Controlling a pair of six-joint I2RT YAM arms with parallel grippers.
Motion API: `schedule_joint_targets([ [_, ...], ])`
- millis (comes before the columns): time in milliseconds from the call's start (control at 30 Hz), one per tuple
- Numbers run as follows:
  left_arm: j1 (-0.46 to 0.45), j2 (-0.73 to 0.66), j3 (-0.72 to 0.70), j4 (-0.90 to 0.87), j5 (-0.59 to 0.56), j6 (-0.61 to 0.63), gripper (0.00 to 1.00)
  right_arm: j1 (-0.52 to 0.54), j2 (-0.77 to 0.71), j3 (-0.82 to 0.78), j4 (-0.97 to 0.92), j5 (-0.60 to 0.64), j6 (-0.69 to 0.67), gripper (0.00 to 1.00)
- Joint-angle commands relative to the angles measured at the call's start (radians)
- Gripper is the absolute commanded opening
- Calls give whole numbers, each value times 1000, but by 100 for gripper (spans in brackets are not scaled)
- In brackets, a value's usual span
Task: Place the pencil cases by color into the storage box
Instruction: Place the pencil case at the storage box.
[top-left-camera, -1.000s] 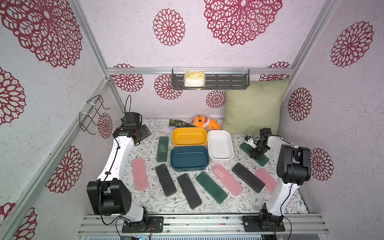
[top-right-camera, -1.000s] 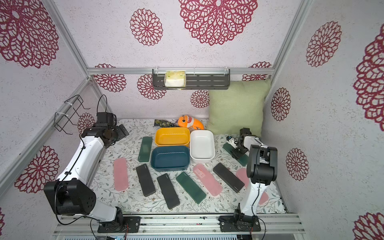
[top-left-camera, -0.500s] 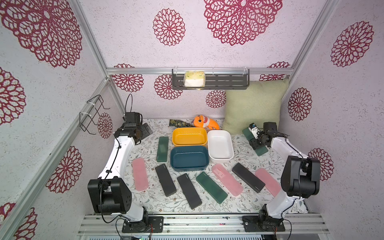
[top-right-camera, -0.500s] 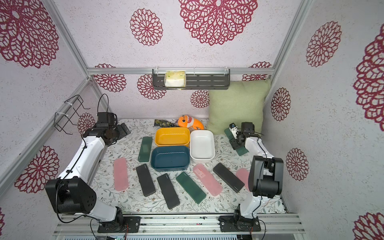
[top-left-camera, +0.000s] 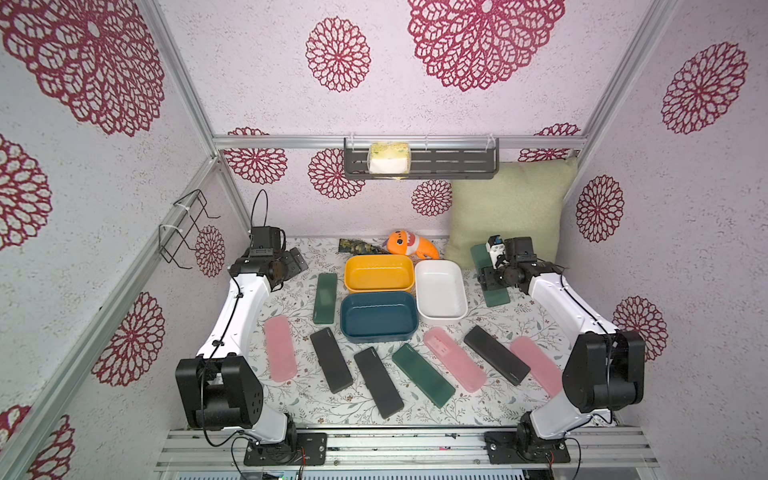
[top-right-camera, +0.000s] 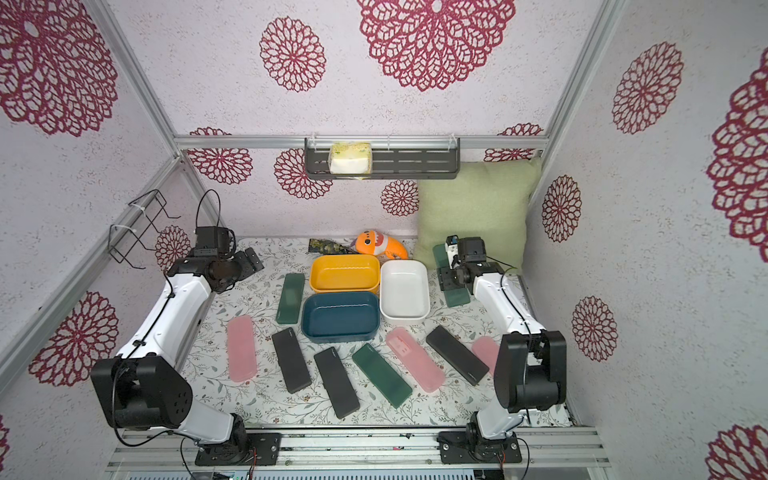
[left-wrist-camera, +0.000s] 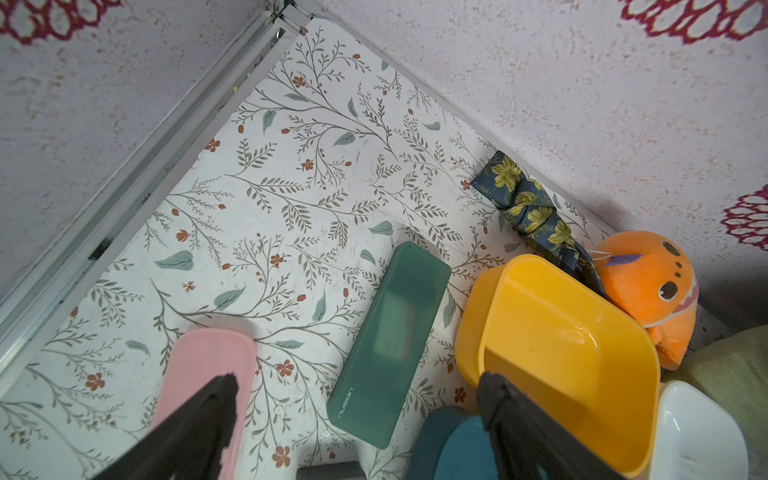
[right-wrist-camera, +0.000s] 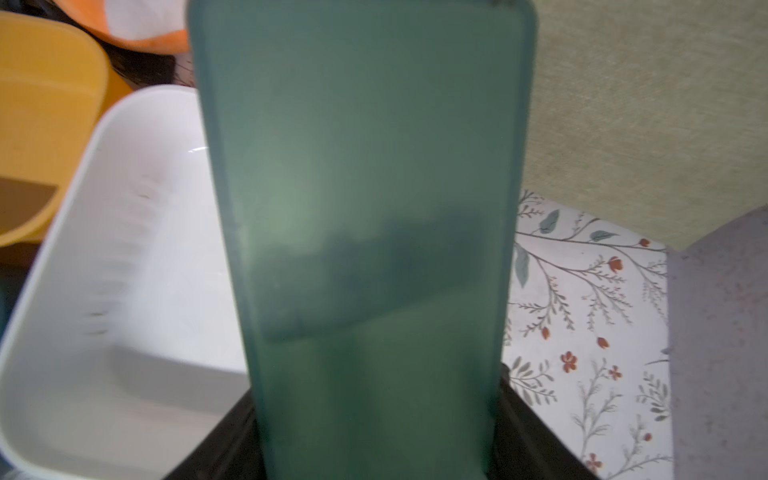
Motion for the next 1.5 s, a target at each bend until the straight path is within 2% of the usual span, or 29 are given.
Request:
schedule_joint_targets([
  [0, -1, -27, -10, 43, 32, 9, 97, 63, -16, 66, 7, 7, 176, 40],
  [167, -6, -5, 9, 32, 43, -1, 97, 163, 59, 122, 7, 34, 249, 40],
  [567, -10, 14, 31, 31, 51, -42, 97, 290, 271, 264, -56, 146, 391, 40],
  [900, -15, 33, 34, 27, 57, -29, 98, 299, 376, 328, -103, 209, 406, 40],
  [1467, -18, 63, 52, 13, 53, -12, 97, 300, 474, 341, -137, 284, 434, 40],
])
